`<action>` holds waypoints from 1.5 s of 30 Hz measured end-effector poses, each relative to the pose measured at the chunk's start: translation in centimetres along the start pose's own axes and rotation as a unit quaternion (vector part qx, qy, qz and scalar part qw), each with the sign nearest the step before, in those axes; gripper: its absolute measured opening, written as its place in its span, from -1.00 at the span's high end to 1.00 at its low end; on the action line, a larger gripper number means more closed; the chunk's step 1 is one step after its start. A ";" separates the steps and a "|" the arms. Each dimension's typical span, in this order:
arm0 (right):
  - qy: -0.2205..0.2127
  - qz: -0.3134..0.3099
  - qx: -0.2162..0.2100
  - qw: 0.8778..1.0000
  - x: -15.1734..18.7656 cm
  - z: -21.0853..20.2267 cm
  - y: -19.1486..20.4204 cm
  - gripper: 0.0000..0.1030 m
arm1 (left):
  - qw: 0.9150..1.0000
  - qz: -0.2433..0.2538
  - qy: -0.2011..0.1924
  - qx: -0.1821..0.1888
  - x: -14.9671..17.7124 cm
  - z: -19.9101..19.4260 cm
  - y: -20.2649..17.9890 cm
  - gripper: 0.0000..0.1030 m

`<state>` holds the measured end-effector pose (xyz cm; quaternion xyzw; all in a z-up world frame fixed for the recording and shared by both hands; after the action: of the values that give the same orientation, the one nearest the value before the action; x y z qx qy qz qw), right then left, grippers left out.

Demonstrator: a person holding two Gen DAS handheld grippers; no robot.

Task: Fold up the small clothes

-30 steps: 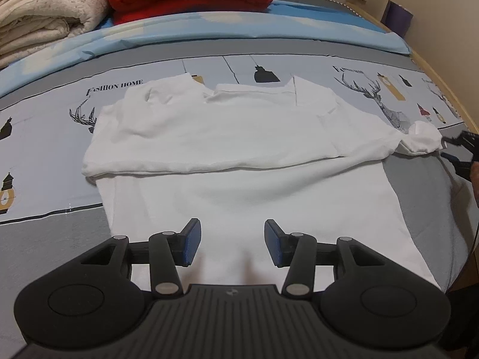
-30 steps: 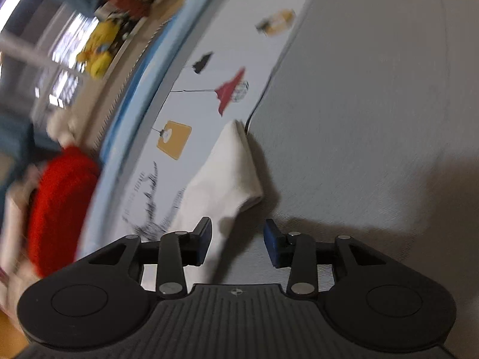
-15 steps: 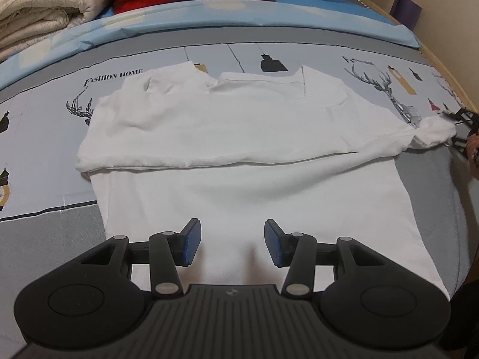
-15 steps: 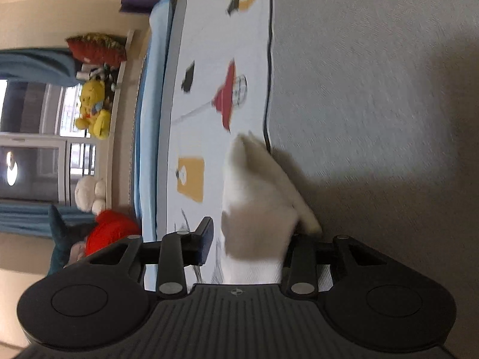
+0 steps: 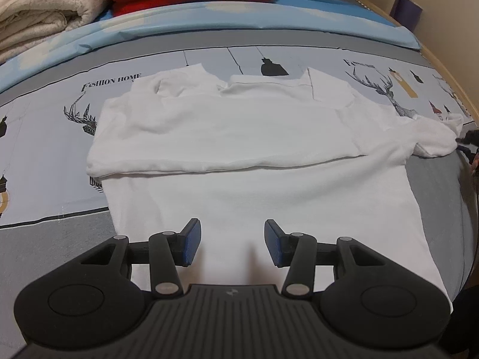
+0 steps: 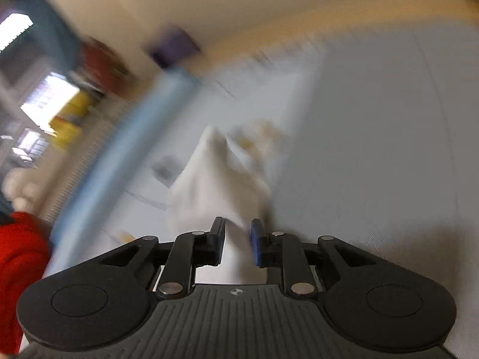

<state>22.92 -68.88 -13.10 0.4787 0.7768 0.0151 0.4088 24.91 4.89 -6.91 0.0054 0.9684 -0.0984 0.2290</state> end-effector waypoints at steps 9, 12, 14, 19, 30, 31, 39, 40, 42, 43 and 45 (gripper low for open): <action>-0.059 -0.037 0.008 0.998 -3.1 -0.7 -0.2 0.95 | 1.000 -0.001 0.000 0.000 0.1 -0.1 0.0 0.00; -0.006 -0.005 -0.006 1.000 -1.8 0.6 -1.3 0.83 | 1.000 -0.002 0.001 0.001 0.0 -0.1 0.1 0.00; -0.003 0.010 -0.015 1.000 -1.0 0.9 -1.6 0.74 | 1.000 -0.004 0.000 0.002 -0.1 -0.1 0.1 0.00; -0.021 0.014 -0.025 0.999 -1.8 1.5 -1.0 0.54 | 1.000 0.003 0.005 0.004 0.3 0.2 -0.3 0.00; -0.044 0.021 -0.105 0.993 -2.4 2.2 2.5 0.18 | 1.000 0.000 0.012 0.002 -0.1 1.0 -0.6 0.00; -0.028 0.028 -0.093 0.995 -1.9 2.9 1.9 0.18 | 1.000 0.000 0.012 0.002 -0.2 1.0 -0.8 0.00; -0.007 -0.037 -0.103 0.994 -1.7 4.3 3.7 0.33 | 1.000 0.012 0.018 0.007 0.1 1.5 -1.8 0.00; -0.008 -0.048 -0.105 0.993 -1.6 4.1 4.0 0.84 | 1.000 0.010 0.018 0.006 0.0 1.5 -1.7 0.00; -0.045 -0.050 -0.099 0.993 -2.1 2.8 3.8 0.94 | 1.000 0.006 0.016 0.005 -0.1 1.4 -1.5 0.00; -0.090 -0.041 -0.087 0.991 -2.8 1.4 3.2 0.95 | 1.000 0.005 0.015 0.005 -0.1 1.4 -1.4 0.00; -0.152 -0.008 -0.023 0.988 -3.8 -0.4 1.0 0.95 | 1.000 0.004 0.013 0.006 -0.2 1.2 -1.4 0.00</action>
<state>24.16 -71.04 -10.01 0.4603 0.7089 -0.0432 0.5327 25.54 3.31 -7.62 0.0117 0.9707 -0.1035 0.2167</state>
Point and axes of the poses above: each gripper's, at about its wrist camera, not at the fingertips, and z roughly the way its jaws point, y to its left, x to its underside, the point moved 7 cm from there along z, roughly the way its jaws point, and after that the axes turned 12 degrees about -z, right-handed, at the moved point
